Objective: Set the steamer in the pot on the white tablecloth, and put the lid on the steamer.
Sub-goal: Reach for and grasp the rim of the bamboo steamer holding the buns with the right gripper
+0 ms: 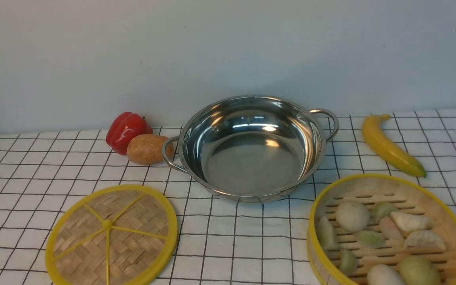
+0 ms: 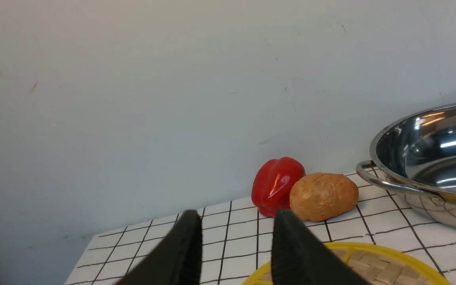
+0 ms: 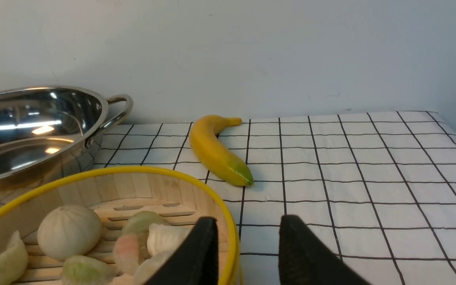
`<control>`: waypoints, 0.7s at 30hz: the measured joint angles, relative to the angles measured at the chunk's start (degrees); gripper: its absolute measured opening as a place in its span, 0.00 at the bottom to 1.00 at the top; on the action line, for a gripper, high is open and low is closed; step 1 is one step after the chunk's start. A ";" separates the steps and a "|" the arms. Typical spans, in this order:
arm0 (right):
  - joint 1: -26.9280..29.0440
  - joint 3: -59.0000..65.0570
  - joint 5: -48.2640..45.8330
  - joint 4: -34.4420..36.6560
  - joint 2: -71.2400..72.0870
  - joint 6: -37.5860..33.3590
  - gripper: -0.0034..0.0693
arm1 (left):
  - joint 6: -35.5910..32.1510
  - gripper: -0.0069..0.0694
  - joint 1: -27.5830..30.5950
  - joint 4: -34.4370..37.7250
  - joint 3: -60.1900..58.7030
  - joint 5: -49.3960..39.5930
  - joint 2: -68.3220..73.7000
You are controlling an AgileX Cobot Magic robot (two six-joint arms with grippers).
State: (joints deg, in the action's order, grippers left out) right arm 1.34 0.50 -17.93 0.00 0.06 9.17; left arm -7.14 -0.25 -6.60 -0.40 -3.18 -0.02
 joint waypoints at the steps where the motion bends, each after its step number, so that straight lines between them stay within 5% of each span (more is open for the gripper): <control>1: 0.00 0.00 0.00 0.00 0.00 0.00 0.38 | 0.00 0.41 0.00 0.00 0.00 0.00 0.00; 18: 0.00 0.00 0.00 0.00 0.00 0.23 0.38 | 0.27 0.41 0.00 0.26 0.00 0.00 0.00; 21: 0.00 0.00 0.59 5.21 0.00 2.92 0.38 | 3.88 0.41 0.00 3.64 0.00 0.00 0.00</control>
State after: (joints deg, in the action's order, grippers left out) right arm 1.34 0.50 -17.34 5.21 0.06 12.08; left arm -3.25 -0.25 -2.96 -0.40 -3.18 -0.02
